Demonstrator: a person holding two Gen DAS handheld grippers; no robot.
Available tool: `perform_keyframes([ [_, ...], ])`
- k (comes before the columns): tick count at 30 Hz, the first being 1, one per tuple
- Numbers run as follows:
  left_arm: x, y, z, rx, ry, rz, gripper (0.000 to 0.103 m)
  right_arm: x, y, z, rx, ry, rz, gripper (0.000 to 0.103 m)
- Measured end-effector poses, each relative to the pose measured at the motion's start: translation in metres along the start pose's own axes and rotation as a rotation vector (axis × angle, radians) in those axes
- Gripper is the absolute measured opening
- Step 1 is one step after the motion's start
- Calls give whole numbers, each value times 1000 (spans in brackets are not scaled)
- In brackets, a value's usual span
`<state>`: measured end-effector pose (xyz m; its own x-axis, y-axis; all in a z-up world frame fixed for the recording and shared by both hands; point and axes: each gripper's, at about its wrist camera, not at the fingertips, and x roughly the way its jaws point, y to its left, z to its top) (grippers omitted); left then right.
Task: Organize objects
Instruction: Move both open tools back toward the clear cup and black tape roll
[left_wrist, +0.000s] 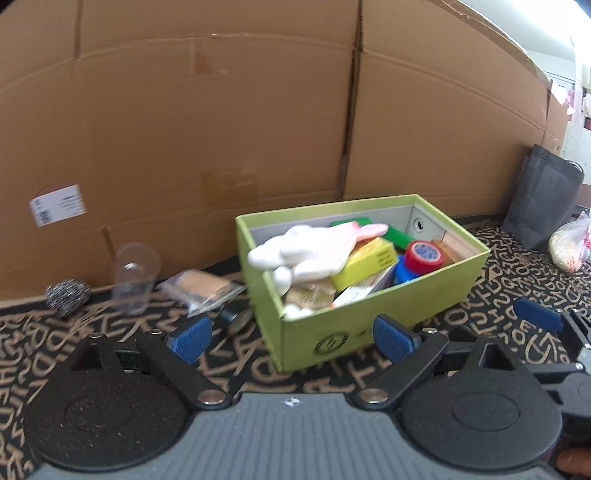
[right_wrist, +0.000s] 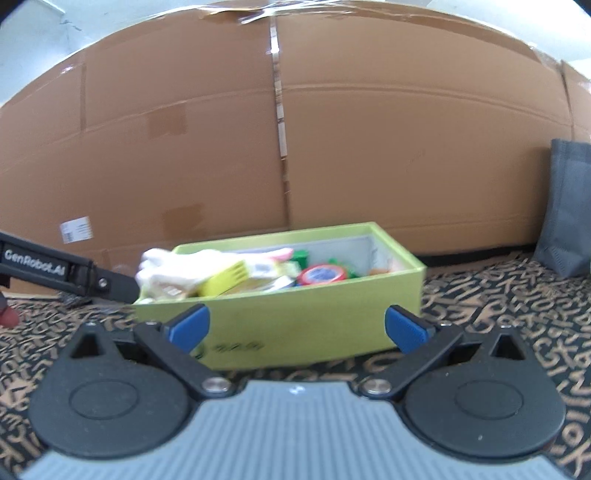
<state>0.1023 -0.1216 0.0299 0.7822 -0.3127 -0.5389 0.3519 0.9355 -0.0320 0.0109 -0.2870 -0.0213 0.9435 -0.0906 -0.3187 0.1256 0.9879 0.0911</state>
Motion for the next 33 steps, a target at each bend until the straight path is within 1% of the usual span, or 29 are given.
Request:
perform_keyframes([
  [3,-10,5,-7,0,-3,28,97,-5,14,-2,-6,14,30,103],
  [5,-16,11,-11,-6,-1,31,97,-4,25,1,-10,19,45,103],
  [8,-26,28,-19,-50,-13,40,97,-11,45,2,-21,20,107,103],
  [10,-31,42,-26,-79,-4,57,97,-6,58,1,-42,25,146,103],
  [11,-33,50,-30,-94,0,69,97,-3,67,0,-52,26,159,102],
  [15,-38,79,-42,-157,23,113,97,26,99,-5,-66,77,257,86],
  [17,-41,92,-47,-182,26,132,97,42,115,-8,-78,98,300,85],
  [20,-39,109,-52,-213,33,159,97,62,137,-11,-110,127,333,85],
  [22,-36,118,-54,-235,42,160,97,77,146,-11,-134,132,319,85],
  [25,-31,129,-57,-258,54,160,97,93,148,-10,-138,147,310,79],
  [27,-27,135,-60,-266,63,160,97,98,148,-8,-152,146,280,72],
  [28,-24,137,-61,-272,71,162,97,102,146,-8,-156,143,264,71],
  [31,-16,144,-62,-284,90,150,97,113,137,-6,-130,146,221,72],
  [33,-12,148,-60,-281,94,142,97,118,138,-4,-113,173,185,76],
])
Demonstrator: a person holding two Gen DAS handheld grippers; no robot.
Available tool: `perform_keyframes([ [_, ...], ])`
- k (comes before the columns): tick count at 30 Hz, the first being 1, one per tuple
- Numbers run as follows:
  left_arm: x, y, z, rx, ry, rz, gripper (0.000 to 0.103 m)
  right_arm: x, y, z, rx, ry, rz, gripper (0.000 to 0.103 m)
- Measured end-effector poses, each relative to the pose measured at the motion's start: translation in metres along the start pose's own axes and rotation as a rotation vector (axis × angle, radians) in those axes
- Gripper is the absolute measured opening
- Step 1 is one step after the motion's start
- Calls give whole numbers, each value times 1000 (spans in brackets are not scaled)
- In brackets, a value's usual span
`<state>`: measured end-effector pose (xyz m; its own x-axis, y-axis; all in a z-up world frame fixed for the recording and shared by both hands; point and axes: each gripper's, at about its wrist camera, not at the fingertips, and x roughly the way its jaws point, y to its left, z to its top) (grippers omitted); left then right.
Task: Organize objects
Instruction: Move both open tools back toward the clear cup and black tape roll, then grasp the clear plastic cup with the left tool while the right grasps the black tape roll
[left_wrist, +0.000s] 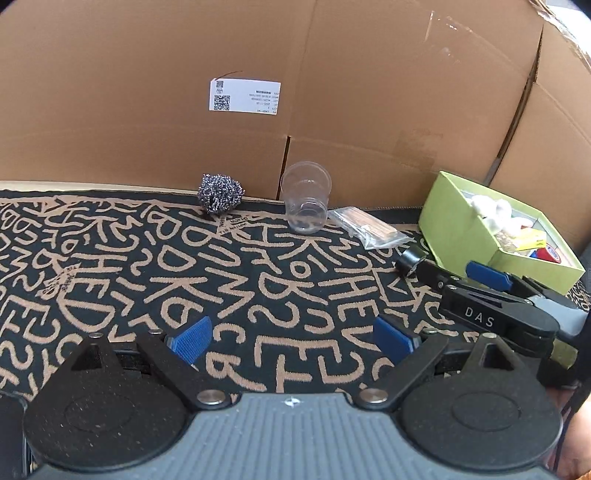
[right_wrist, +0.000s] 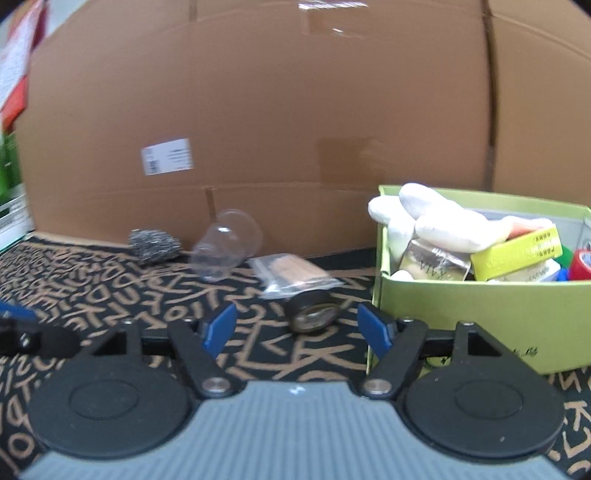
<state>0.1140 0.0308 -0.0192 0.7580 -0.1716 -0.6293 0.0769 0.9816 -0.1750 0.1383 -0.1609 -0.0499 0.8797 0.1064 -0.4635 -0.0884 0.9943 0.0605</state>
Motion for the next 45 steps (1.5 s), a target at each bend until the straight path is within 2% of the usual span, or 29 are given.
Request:
perform_keyframes([
  [2,3,0,5,14,-9,2,97,3,10,1,-43,12,19,76],
  [4,6,1,13,25,-26,9,97,9,30,1,-140,24,12,76],
  [6,11,2,21,39,-46,4,97,23,48,1,-236,38,-54,70],
  [8,20,4,30,52,-45,4,97,39,57,4,-276,69,-105,62],
  [11,34,6,43,64,-53,1,97,59,54,7,-248,110,-172,61],
  [16,70,0,69,59,-54,-15,97,81,48,5,-198,148,-197,60],
  [17,79,-2,74,60,-51,-12,97,80,46,6,-183,149,-187,55],
  [18,88,-4,78,63,-48,-11,97,79,43,7,-161,145,-167,27],
  [19,97,-6,82,67,-45,-12,97,76,40,6,-144,146,-141,17],
  [22,122,-8,90,69,-44,7,93,60,36,0,-137,142,-73,18],
  [24,135,-7,92,59,-35,19,89,46,32,-7,-118,141,-24,18],
  [25,142,-6,93,50,-22,21,84,39,30,-10,-104,140,0,18],
  [26,148,-5,94,40,-7,15,73,31,27,-13,-82,138,25,18],
  [27,153,-3,95,30,11,-3,67,24,25,-15,-60,138,51,18],
  [28,158,-2,94,23,35,-19,54,17,22,-18,-38,139,78,18],
  [29,161,-1,93,17,58,-28,50,12,19,-19,-17,143,97,18],
  [33,147,-7,81,77,58,-40,48,-6,10,-26,37,161,139,18],
  [36,121,-11,64,122,90,-85,48,-21,8,-30,40,162,145,18],
  [41,61,-17,17,172,142,-171,49,-50,-1,-40,51,163,142,18],
  [45,14,-25,-22,223,146,-218,49,-76,-4,-51,40,165,140,18],
])
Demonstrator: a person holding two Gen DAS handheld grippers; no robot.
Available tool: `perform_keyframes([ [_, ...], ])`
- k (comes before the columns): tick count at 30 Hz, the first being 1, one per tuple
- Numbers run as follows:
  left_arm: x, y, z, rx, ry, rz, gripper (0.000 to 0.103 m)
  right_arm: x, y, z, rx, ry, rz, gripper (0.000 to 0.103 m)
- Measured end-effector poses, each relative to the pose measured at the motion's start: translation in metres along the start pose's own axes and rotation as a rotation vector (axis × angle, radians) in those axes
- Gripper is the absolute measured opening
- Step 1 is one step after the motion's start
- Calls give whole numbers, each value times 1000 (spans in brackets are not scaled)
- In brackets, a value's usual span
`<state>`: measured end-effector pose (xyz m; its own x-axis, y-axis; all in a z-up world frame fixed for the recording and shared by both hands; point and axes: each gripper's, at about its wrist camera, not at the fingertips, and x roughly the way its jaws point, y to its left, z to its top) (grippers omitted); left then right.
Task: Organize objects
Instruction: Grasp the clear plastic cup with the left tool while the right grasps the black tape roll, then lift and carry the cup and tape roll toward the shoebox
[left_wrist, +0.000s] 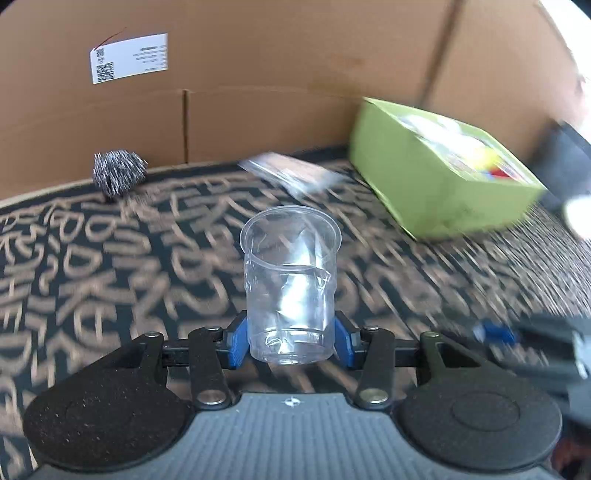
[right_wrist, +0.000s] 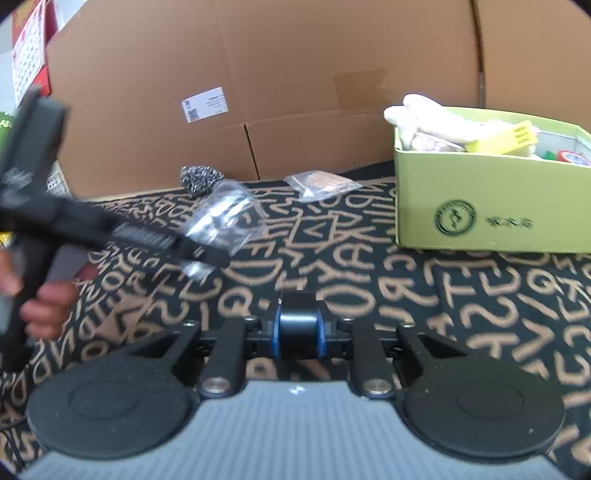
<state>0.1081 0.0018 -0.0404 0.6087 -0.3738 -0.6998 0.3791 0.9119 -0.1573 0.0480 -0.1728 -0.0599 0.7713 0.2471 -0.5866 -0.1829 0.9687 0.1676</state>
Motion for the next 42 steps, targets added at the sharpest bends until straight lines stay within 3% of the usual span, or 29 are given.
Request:
perform_keyframes([
  [3,-12,-12,-21,7,-1,2,52,-14,0,-9,-4,1,-9,18],
  [6,-13,-18,-25,21,-20,50,72,-18,-2,-15,-4,1,-45,21],
  [7,-14,-20,-25,25,-31,71,73,-19,-3,-16,-5,0,-62,25],
  [9,-15,-22,-24,40,-42,95,74,-24,-4,-19,-11,-18,-97,50],
  [12,-13,-23,-19,41,-44,111,76,-30,-5,-21,-21,-42,-125,53],
  [16,-9,-27,-15,50,-42,88,75,-36,-7,-21,-1,-56,-77,53],
  [22,-3,-33,-12,53,-37,94,72,-32,0,-23,-25,-33,-52,52],
  [25,2,-33,-10,59,-39,112,73,-26,2,-23,-19,-16,-50,47],
  [27,4,-32,-9,66,-33,106,65,-24,4,-23,-25,-7,-46,45],
  [28,5,-32,-10,69,-29,97,56,-22,5,-24,-28,-3,-43,44],
  [34,8,-30,-12,63,-29,98,56,-17,9,-25,-34,15,-49,36],
  [38,-1,-29,-15,52,-72,64,52,-19,5,-25,-16,13,-45,18],
  [42,-21,-33,-15,67,-151,28,52,-30,1,-24,-7,-29,-35,18],
])
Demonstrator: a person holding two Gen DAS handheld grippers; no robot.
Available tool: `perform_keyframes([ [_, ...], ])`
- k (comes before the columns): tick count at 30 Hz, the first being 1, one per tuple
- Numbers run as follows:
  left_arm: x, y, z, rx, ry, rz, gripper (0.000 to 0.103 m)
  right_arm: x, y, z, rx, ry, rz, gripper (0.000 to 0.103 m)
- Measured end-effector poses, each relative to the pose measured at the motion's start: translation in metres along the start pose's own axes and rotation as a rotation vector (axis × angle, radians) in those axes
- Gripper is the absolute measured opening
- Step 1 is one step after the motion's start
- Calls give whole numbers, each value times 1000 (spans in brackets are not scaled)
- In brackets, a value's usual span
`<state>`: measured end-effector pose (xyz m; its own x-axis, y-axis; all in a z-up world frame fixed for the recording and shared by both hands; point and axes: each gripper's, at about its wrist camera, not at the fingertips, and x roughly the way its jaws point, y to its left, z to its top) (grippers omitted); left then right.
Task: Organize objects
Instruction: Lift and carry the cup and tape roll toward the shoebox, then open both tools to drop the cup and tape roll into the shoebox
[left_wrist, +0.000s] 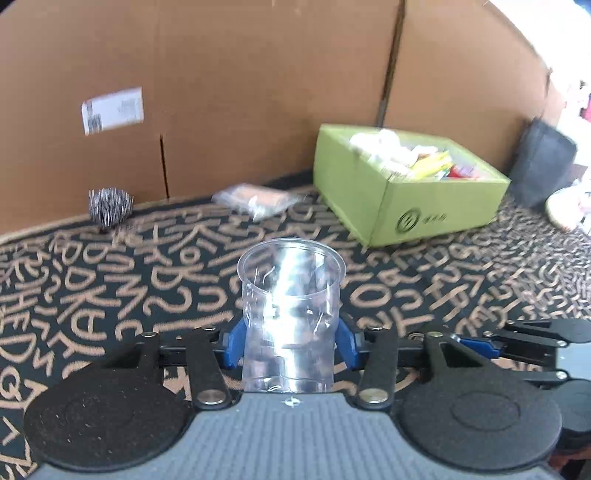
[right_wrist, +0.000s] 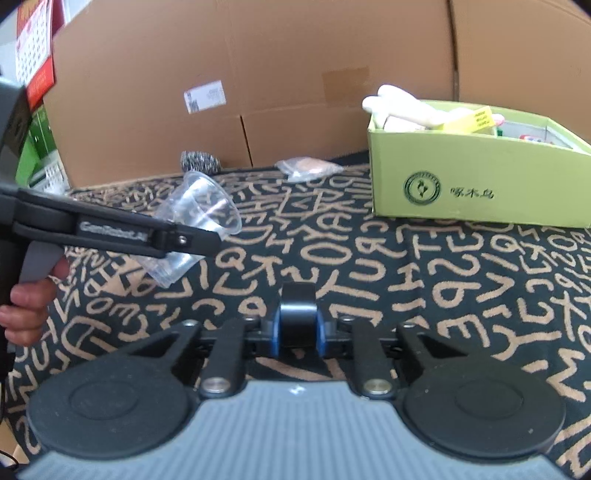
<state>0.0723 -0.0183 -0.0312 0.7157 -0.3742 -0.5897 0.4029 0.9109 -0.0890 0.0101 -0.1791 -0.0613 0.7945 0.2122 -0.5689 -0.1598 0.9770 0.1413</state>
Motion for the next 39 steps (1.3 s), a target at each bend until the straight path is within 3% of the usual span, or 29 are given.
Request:
perform_keyframes([
  [10,-18,-36,53,43,-87,-151,52,-49,-19,35,-52,-179,-50,18],
  [16,-2,-74,107,61,-142,-251,53,-74,-51,70,-95,-285,-180,18],
  [19,20,-95,136,42,-126,-314,53,-76,-74,88,-102,-316,-261,18],
  [21,39,-108,152,9,-117,-347,53,-72,-91,100,-102,-334,-322,18],
  [28,109,-149,194,-9,-97,-345,53,-29,-148,129,-134,-326,-473,18],
  [36,161,-172,204,-27,-35,-359,54,18,-196,136,-48,-285,-444,18],
  [39,171,-173,203,-39,-45,-362,59,31,-203,139,-47,-293,-431,20],
])
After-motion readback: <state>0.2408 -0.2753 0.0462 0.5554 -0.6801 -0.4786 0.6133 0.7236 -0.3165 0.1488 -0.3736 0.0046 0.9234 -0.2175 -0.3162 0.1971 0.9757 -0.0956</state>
